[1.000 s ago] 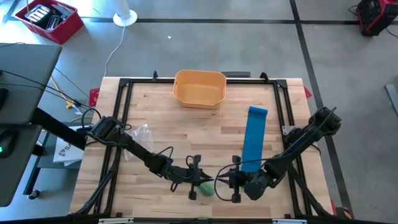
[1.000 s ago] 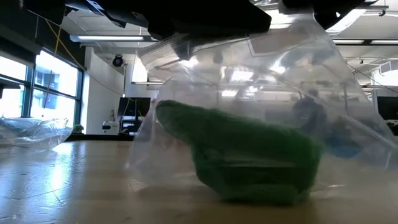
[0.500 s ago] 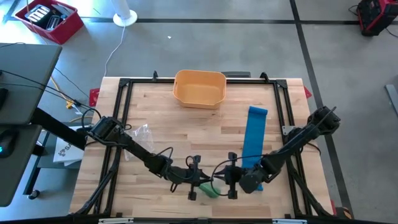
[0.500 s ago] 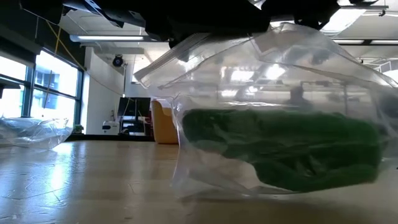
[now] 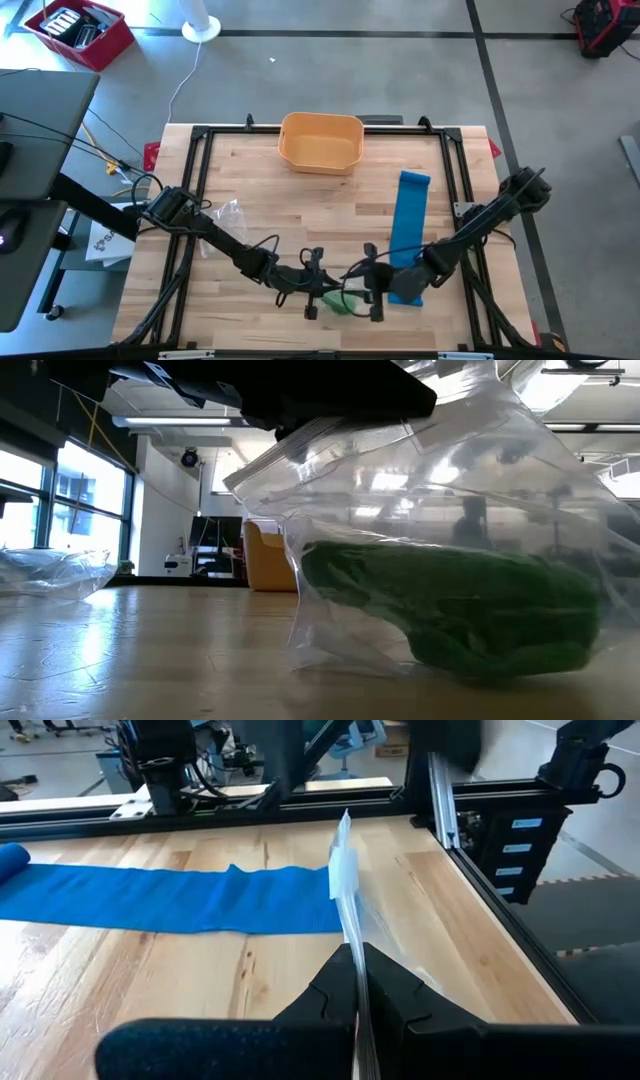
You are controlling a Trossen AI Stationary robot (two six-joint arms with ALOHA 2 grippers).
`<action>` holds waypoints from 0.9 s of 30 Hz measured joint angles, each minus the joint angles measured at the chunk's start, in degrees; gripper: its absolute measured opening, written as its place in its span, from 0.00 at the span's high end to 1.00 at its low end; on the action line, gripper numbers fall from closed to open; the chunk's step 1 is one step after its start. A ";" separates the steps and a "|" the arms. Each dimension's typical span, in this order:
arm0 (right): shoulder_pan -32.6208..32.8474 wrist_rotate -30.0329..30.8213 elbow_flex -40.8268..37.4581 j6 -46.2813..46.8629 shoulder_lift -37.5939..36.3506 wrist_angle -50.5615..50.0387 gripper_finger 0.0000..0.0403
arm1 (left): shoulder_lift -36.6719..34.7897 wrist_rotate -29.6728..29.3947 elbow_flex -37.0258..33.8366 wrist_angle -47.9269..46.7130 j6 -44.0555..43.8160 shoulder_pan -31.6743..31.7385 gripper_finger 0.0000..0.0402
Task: Roll bandage
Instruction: Close the transparent zip bag
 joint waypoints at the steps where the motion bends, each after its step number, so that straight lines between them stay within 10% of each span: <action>1: -0.09 -1.00 0.00 1.52 0.00 -1.64 0.67 | 0.00 0.00 0.02 -0.13 0.00 0.00 1.00; 14: -1.51 -4.45 -0.02 1.44 3.00 -5.37 0.97 | 0.02 -0.19 0.02 -0.07 -1.52 0.55 1.00; 27: -4.13 -6.12 -0.02 5.06 3.26 -4.34 0.83 | 0.02 -2.64 5.79 -14.71 -1.45 0.68 1.00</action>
